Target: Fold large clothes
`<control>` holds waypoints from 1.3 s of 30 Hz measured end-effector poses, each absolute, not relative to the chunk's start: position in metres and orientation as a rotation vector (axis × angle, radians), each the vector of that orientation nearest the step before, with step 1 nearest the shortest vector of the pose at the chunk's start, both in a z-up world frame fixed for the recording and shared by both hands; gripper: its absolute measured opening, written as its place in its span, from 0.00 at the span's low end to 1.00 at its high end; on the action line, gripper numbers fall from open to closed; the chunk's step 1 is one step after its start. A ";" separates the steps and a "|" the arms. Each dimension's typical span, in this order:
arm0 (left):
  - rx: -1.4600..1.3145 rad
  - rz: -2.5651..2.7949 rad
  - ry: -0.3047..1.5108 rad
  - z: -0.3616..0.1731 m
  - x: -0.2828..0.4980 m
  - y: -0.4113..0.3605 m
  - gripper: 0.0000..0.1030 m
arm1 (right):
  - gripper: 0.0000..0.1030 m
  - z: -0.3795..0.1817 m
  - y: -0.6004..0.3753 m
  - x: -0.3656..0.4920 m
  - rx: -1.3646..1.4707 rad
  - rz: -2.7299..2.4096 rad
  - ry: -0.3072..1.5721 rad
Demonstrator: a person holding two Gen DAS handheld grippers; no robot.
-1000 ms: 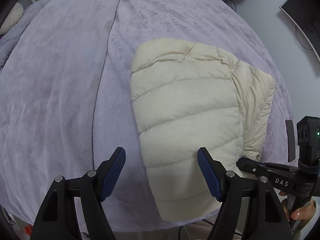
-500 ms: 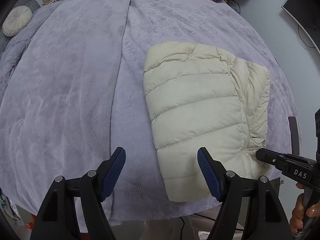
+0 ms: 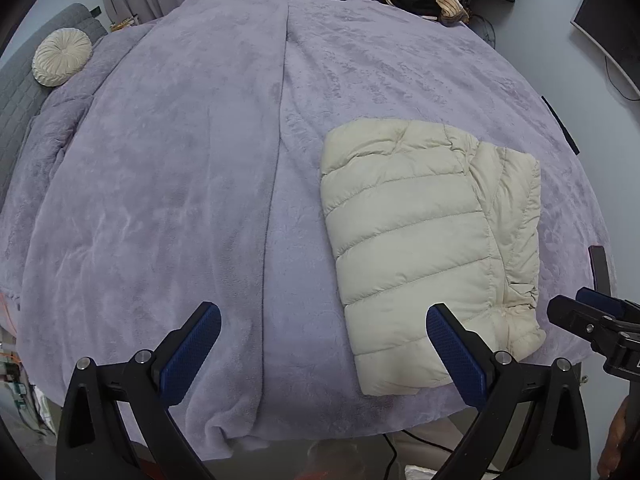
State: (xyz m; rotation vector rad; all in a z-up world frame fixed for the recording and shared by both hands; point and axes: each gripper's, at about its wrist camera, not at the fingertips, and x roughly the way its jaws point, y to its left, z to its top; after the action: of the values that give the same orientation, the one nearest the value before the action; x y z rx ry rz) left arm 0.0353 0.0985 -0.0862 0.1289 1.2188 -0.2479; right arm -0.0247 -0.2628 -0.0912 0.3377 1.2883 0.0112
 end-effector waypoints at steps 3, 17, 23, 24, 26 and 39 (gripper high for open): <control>0.111 -0.262 1.199 -0.075 0.032 0.102 1.00 | 1.00 -0.079 -0.257 -0.028 0.288 -0.015 1.263; 0.090 -0.214 1.195 -0.036 0.022 0.109 1.00 | 1.00 -0.024 -0.238 -0.040 0.197 -0.082 1.174; 0.123 -0.204 1.186 -0.031 0.011 0.105 1.00 | 1.00 -0.021 -0.238 -0.043 0.194 -0.103 1.175; 0.124 -0.204 1.185 -0.030 0.010 0.105 1.00 | 1.00 -0.020 -0.238 -0.043 0.189 -0.108 1.173; 0.126 -0.203 1.184 -0.029 0.009 0.104 1.00 | 1.00 -0.017 -0.238 -0.043 0.179 -0.113 1.167; 0.138 -0.193 1.181 -0.028 0.006 0.101 1.00 | 1.00 -0.014 -0.237 -0.043 0.166 -0.124 1.164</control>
State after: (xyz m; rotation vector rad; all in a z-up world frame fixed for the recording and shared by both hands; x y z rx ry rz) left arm 0.0057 0.1012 -0.0281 0.1376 1.1807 -0.1932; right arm -0.0434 -0.2369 -0.0140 0.1661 1.1637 -0.1244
